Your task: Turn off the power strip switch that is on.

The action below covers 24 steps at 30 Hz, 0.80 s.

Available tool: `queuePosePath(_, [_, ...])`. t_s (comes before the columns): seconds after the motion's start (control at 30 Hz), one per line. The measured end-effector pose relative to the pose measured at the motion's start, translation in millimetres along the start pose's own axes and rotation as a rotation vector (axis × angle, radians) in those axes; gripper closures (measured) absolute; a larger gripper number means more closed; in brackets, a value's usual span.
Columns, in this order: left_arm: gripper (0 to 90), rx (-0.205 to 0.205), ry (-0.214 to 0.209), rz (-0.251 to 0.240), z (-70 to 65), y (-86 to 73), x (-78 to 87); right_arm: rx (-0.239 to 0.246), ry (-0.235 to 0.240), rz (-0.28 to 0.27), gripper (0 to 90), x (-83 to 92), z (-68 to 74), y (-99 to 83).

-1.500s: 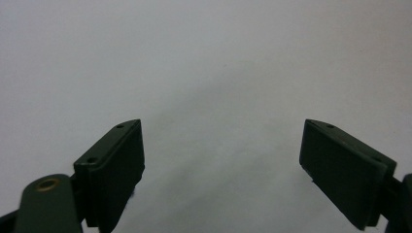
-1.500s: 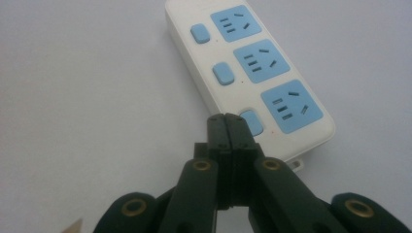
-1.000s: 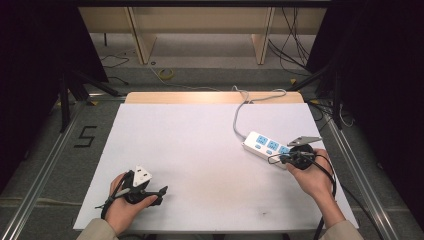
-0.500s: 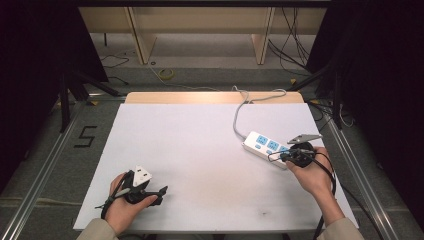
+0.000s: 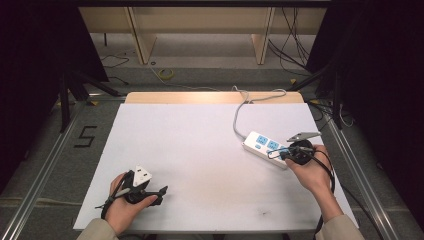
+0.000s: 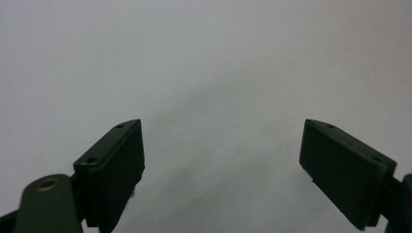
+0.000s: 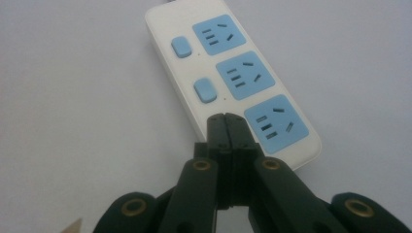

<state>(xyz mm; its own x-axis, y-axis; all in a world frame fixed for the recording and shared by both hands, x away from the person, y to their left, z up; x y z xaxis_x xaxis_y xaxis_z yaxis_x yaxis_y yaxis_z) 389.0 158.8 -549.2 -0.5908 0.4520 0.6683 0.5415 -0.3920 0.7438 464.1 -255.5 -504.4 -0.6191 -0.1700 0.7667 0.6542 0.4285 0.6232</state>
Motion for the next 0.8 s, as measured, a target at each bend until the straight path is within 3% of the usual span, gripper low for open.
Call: queuePosePath(0.8, [16.2, 0.001, 0.001, -0.003, 0.4, 0.3, 0.2, -0.013, -0.013, 0.028, 90.0, -11.9, -7.6, 3.2])
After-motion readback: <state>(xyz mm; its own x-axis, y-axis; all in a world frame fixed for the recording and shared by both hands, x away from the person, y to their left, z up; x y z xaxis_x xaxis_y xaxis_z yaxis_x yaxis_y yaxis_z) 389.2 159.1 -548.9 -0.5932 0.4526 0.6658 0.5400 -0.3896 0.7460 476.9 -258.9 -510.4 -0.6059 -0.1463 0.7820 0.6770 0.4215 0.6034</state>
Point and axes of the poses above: each handheld gripper's, and its own axes: x roughly backward along the jaws, y roughly out of its top, z roughly to its left, the point moved 10 cm from there along -x, roughly forward along the jaws, and after that the axes turned 7 degrees about -y, right-handed, at the moved point
